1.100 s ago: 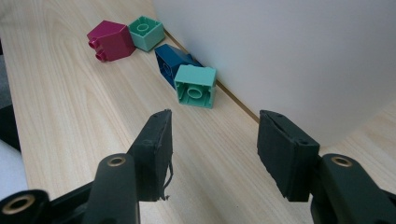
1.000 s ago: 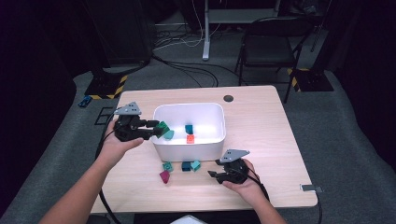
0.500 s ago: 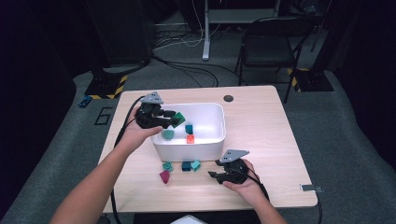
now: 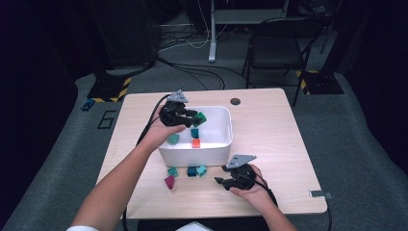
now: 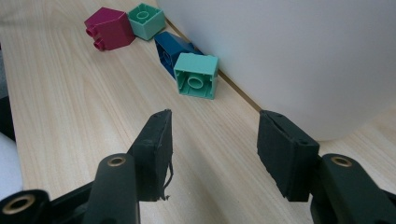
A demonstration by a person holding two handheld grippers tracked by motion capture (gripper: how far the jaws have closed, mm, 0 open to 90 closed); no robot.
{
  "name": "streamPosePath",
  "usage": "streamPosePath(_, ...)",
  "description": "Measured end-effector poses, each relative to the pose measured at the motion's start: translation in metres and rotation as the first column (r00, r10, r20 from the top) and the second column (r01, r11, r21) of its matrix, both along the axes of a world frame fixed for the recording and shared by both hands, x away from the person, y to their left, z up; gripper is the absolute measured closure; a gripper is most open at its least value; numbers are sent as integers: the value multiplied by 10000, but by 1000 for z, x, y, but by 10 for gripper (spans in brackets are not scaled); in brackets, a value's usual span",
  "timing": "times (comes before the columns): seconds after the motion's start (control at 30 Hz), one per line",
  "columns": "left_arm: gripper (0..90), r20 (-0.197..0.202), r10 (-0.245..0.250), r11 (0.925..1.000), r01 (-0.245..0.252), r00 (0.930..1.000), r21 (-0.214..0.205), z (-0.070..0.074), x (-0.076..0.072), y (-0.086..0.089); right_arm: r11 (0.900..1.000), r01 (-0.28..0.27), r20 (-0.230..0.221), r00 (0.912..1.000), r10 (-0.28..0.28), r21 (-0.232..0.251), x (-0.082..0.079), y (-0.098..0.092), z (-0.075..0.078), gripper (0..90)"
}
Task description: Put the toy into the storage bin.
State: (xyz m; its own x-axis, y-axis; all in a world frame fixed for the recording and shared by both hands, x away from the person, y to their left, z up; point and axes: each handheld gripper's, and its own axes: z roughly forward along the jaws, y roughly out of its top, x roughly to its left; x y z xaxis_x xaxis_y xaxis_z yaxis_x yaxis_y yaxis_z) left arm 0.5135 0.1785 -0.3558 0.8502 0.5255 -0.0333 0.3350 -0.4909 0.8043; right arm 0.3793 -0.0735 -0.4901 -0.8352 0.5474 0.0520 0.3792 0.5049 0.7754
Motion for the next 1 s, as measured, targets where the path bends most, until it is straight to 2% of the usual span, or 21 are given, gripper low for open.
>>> streamPosePath(0.03,588,-118,18,10000,-19,9999,-82,-2,2,-2,10000,-26,10,10000,26,2,0,0,0,451)
streamPosePath(0.2,588,-210,111,9998,-107,9997,164,-14,12,-10,10000,-58,-17,10000,58,12,0,1,-1,451)
streamPosePath(0.3,588,-113,105,9994,-102,9999,323,-19,17,-12,10000,-80,-60,10000,80,17,0,1,-2,451)
streamPosePath(0.33,588,-170,112,9996,-107,9998,255,-22,18,-13,10000,-57,-121,9999,57,9,0,1,-2,451)
streamPosePath(0.43,587,-458,33,9993,-15,9989,384,-28,22,-14,9999,-121,-109,9999,121,-18,1,2,-3,451)
streamPosePath(0.53,586,-473,-51,9980,80,9989,626,-33,25,-16,9999,-135,-131,9998,135,-24,1,3,-3,451)
streamPosePath(0.6,586,-542,-13,9980,47,9985,624,-35,26,-17,9999,-122,-127,9998,122,-4,1,3,-3,451)
streamPosePath(0.8,562,-421,46,9946,-2,9991,1033,-38,26,-21,9999,-164,-167,9997,163,-26,1,4,-4,451)
streamPosePath(0.9,502,-417,80,9948,-37,9991,1016,-36,24,-20,9997,-238,-109,9997,237,-69,1,4,-4,451)
streamPosePath(1.0,487,-293,175,9965,-150,9994,822,-30,22,-15,9998,-174,-162,9997,174,-14,1,4,-4,450)
